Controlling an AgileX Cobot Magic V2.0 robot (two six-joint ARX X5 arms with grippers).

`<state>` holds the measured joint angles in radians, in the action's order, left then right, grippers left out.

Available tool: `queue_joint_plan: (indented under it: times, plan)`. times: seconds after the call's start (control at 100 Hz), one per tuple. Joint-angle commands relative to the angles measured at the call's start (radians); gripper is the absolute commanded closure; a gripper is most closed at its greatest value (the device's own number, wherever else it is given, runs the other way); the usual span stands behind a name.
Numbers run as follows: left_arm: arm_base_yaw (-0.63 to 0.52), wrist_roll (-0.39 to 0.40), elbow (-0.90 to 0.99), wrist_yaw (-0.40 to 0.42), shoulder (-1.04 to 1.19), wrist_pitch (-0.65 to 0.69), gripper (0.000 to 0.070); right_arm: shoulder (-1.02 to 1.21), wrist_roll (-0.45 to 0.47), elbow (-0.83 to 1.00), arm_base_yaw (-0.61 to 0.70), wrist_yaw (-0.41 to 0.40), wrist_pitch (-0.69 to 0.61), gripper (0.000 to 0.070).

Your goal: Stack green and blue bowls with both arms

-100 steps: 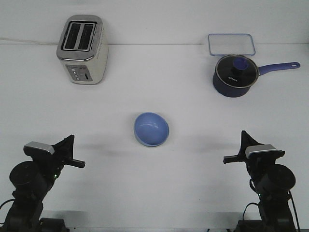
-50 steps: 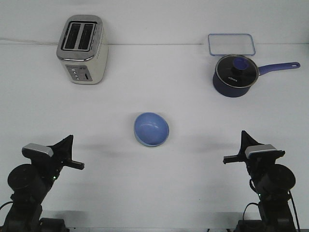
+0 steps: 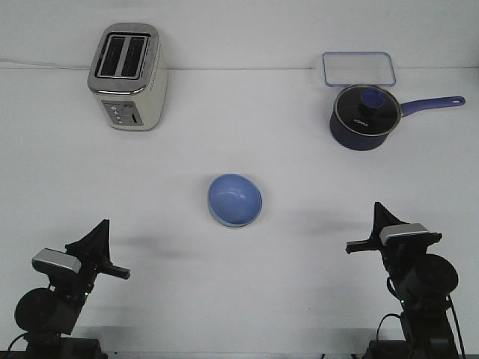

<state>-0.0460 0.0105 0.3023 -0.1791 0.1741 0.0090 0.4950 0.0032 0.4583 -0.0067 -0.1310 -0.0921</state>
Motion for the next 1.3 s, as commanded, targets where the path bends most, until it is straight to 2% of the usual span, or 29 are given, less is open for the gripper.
queue_joint_plan:
  times: [0.0,0.16,0.37,0.6,0.91,1.29]
  plan:
    - [0.003,0.012,-0.044,0.004,-0.040,0.040,0.0690,0.003,-0.001,0.003,0.001,0.001,0.010,0.0700]
    - [0.003,0.012,-0.148,0.005,-0.138,0.057,0.0690,0.003,-0.001,0.003,0.001,0.001,0.010,0.0700]
    - [0.003,0.003,-0.208,0.057,-0.171,0.078,0.0690,0.003,-0.001,0.003,0.001,0.001,0.011,0.0700]
    - [0.003,0.000,-0.265,0.058,-0.171,0.201,0.0690,0.003,-0.001,0.003,0.001,0.001,0.011,0.0700]
    - [0.003,-0.003,-0.288,0.150,-0.171,0.246,0.0690,0.003,-0.001,0.003,0.001,0.001,0.012,0.0700]
    - [0.003,-0.004,-0.288,0.150,-0.171,0.255,0.0690,0.003,-0.001,0.003,0.001,0.001,0.031,0.0700]
